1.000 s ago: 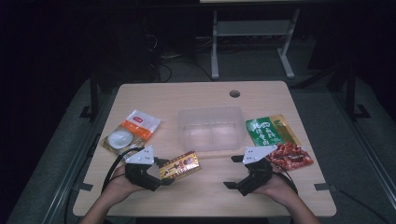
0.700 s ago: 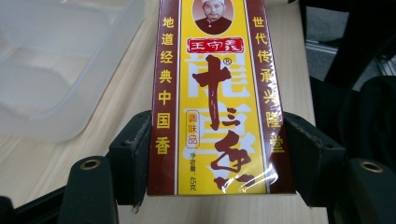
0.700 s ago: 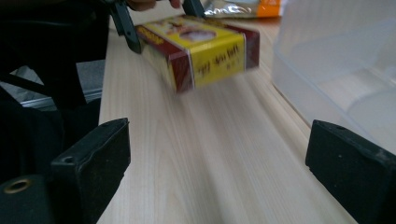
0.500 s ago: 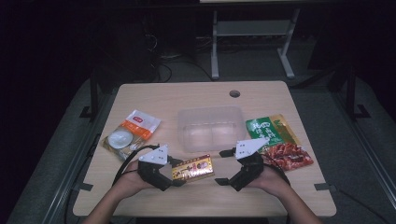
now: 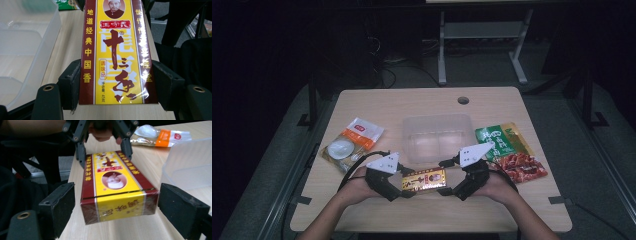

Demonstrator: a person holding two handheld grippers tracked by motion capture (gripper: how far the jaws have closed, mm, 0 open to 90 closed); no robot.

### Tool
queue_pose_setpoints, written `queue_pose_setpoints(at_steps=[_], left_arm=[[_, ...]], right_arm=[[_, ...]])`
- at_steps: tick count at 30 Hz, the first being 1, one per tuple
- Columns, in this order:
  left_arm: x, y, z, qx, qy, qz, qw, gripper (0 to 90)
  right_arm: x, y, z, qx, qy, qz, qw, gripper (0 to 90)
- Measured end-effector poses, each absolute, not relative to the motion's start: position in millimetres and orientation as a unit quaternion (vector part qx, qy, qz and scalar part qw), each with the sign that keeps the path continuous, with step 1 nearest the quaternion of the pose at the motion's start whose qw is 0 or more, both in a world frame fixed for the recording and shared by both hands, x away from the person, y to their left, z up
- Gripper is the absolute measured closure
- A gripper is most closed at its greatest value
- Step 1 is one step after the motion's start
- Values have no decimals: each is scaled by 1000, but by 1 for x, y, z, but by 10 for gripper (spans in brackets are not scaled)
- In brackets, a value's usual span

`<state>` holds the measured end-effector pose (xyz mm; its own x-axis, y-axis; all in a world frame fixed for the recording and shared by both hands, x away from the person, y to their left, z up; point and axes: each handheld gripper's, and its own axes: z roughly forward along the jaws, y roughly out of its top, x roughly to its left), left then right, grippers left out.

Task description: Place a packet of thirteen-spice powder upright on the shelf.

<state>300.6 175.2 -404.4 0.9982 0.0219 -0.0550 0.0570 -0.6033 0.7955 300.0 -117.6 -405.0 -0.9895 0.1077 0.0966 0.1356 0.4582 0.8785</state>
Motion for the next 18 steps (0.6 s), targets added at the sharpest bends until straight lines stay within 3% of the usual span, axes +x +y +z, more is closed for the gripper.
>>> queue_pose_setpoints(at_steps=[11,18], left_arm=[[298,176,-406,895,8,-22,446,317],[299,177,-408,892,2,-32,450,317]], right_arm=[[297,-117,-407,-54,-852,-520,15,285],[295,-117,-407,-44,-854,-519,13,305]])
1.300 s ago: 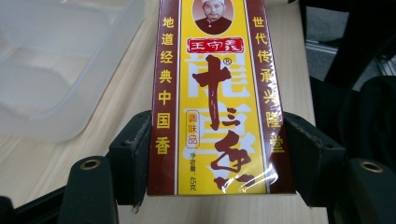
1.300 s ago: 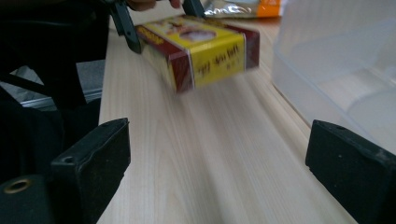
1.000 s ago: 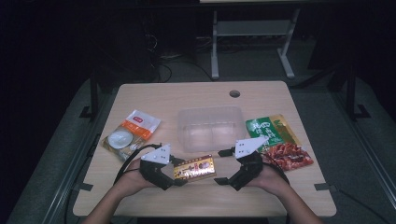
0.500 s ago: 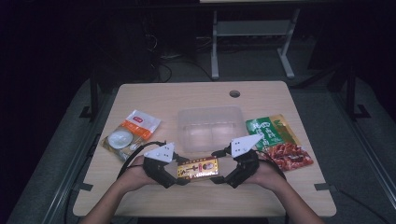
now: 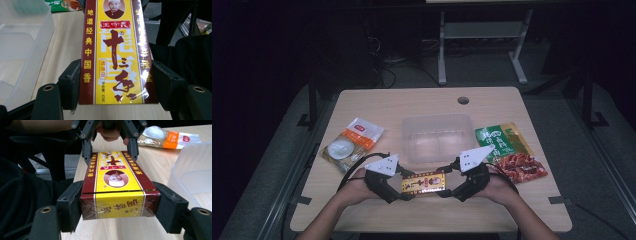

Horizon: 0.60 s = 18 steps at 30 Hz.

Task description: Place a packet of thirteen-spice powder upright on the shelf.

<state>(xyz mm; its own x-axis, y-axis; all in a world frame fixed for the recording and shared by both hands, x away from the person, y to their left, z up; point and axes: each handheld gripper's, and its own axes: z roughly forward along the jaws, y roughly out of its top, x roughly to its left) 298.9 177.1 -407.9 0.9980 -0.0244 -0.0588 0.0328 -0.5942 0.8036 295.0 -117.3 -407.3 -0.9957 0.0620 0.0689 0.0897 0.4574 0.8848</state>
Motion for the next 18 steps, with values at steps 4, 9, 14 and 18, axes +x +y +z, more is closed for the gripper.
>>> queue_pose_setpoints(at_steps=[4,9,14,18], left_arm=[[299,178,-408,892,-2,-37,450,316],[297,177,-413,896,-2,-42,442,314],[297,176,-416,896,7,-43,441,305],[298,179,-419,900,23,-37,434,209]], right_arm=[[293,-117,-407,-42,-855,-517,12,315],[289,-114,-407,-43,-864,-502,16,322],[289,-114,-407,-45,-869,-493,18,324],[288,-114,-407,-46,-871,-489,17,324]])
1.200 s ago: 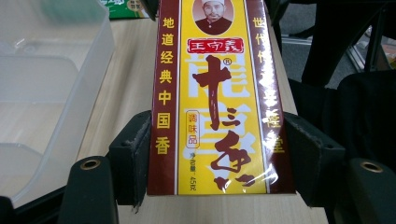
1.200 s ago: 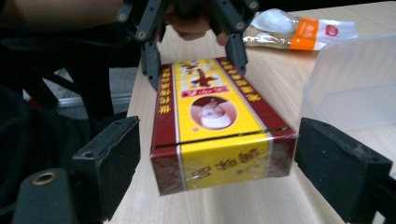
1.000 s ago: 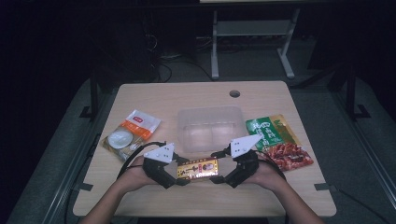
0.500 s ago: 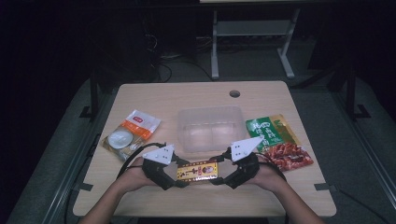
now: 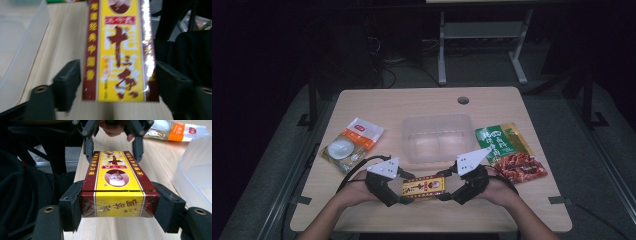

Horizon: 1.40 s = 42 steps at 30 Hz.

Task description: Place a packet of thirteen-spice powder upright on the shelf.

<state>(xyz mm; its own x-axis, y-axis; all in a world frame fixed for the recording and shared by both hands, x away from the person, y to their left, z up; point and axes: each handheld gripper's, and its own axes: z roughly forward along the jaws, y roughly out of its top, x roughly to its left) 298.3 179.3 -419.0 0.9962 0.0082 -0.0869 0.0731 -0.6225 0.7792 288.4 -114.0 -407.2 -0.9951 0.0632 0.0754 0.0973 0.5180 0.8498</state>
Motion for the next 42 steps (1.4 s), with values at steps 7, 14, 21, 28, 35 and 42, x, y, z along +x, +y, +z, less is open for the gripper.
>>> queue_pose_setpoints(at_steps=[7,14,21,28,35,42], left_arm=[[293,205,-419,901,67,-21,429,172],[284,221,-427,901,130,5,413,159],[269,236,-435,892,177,22,415,159],[268,247,-437,888,190,40,418,159],[269,249,-439,886,196,42,419,159],[270,248,-439,885,198,40,420,159]], right_arm=[[289,-123,-407,-62,-877,-477,5,324],[290,-132,-407,-70,-883,-463,-3,324],[293,-134,-403,-79,-884,-462,-5,323],[299,-134,-392,-86,-882,-462,-16,323],[313,-135,-376,-93,-882,-461,-33,323],[330,-137,-358,-102,-878,-465,-48,323]])
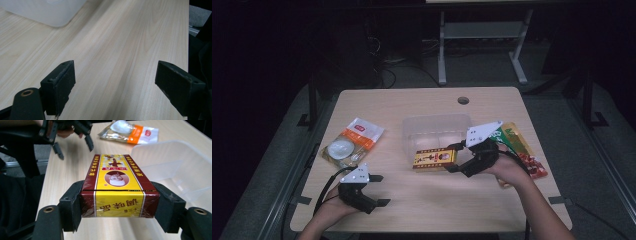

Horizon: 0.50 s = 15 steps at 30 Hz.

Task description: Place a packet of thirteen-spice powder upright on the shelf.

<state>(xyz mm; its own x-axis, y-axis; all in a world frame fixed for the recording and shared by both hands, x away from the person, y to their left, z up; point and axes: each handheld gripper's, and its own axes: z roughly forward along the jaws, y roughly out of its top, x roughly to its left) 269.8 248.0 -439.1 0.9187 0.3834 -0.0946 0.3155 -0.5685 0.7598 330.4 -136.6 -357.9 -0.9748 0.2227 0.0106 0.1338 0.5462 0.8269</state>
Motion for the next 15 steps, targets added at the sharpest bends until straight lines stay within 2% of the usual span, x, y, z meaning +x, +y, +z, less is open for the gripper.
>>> queue_pose_setpoints(at_steps=[15], left_arm=[[271,247,-440,883,196,33,426,159]], right_arm=[[362,-126,-332,100,888,444,70,323]])
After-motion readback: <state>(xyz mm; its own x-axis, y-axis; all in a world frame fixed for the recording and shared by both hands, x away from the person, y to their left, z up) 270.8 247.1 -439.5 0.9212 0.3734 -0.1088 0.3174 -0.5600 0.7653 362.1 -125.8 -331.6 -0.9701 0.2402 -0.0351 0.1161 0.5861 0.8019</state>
